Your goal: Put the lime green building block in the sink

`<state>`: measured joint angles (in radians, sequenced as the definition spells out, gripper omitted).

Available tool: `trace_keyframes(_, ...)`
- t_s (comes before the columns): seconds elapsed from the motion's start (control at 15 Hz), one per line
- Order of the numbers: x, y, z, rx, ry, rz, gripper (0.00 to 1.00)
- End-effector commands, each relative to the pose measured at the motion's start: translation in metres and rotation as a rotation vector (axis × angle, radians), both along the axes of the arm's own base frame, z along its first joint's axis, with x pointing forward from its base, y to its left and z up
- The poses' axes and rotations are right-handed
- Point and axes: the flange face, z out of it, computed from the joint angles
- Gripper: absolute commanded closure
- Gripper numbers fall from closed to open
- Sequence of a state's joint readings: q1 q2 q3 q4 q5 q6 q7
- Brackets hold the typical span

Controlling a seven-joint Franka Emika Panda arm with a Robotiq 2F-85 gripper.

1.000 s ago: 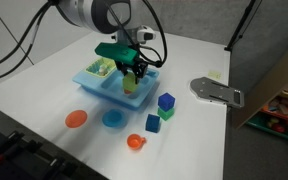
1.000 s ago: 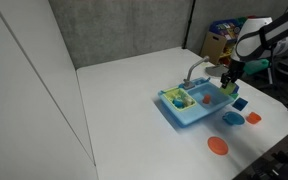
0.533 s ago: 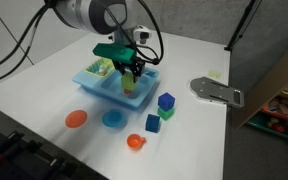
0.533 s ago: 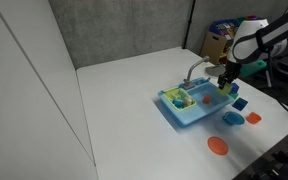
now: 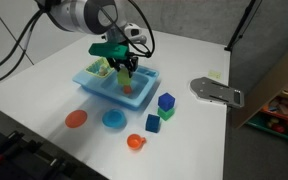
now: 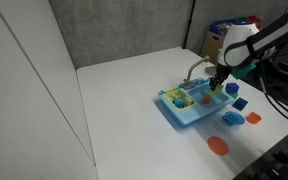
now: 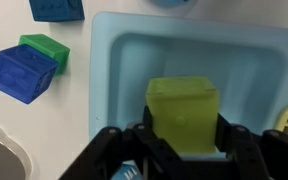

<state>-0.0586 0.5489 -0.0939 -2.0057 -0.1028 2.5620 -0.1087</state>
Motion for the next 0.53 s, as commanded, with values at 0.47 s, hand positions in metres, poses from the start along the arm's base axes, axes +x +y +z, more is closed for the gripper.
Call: trace_keyframes(0.47, 0.024, 0.003, -0.029, -0.045, -0.021, 0.033, 0.7)
